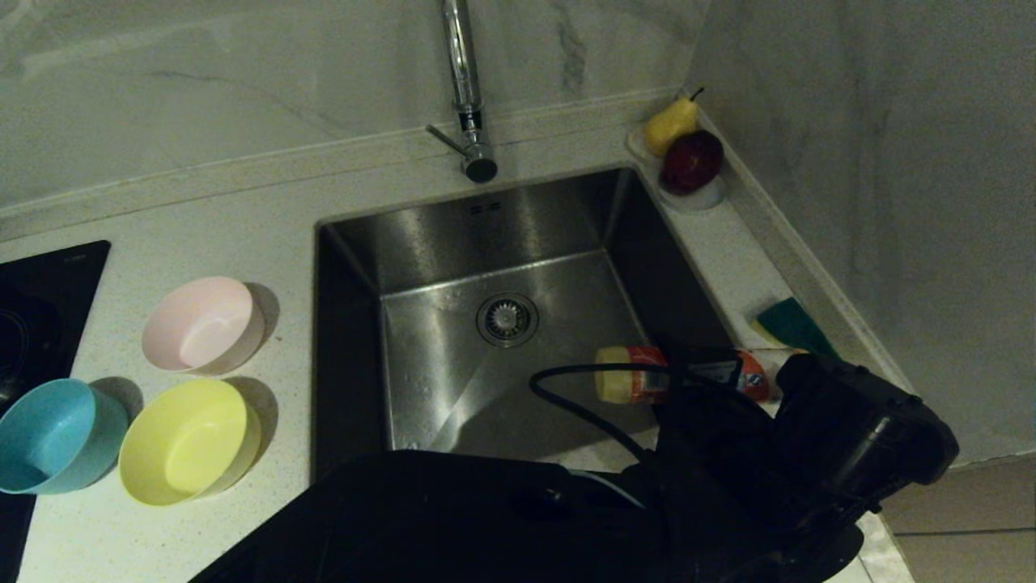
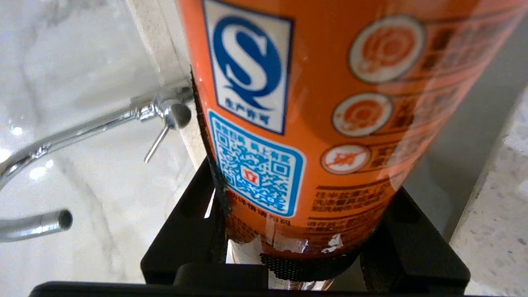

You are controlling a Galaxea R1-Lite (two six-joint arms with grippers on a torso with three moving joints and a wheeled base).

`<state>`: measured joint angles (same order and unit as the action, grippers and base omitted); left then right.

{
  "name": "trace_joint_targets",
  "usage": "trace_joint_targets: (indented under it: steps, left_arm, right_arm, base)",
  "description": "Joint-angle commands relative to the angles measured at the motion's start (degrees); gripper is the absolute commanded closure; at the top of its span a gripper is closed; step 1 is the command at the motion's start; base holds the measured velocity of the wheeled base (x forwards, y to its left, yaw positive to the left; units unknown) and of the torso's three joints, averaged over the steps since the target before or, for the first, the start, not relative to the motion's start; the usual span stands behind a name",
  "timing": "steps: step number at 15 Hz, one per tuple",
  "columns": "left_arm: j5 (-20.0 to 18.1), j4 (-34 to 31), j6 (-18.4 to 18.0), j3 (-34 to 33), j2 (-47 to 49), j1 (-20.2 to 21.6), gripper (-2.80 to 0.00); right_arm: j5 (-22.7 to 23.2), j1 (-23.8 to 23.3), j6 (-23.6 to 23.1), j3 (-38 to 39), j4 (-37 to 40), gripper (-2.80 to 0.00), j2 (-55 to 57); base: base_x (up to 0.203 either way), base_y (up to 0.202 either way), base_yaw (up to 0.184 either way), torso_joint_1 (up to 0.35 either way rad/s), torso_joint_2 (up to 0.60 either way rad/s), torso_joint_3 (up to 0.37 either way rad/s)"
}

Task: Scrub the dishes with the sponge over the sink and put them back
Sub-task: Squeeze it onto the sponge

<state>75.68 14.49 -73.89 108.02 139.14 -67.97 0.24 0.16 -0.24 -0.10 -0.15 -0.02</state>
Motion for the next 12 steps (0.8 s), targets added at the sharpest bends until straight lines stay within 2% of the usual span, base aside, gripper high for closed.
trace_joint_targets:
  steps: [1,12]
  left_arm:
    - [4.8,0.3,-0.4,0.0,1.1,0.0,0.0]
    - [5.4,1.6,-3.3,0.7,1.0,0.7,0.0]
  right_arm:
    - [0.0,0.0,0.0,0.0,0.0,0.0,0.0]
    - [0.0,0.0,0.0,0.0,0.0,0.0,0.0]
  base:
    - [0.0,0.0,0.0,0.0,0.0,0.0]
    - [0.0,0.0,0.0,0.0,0.0,0.0]
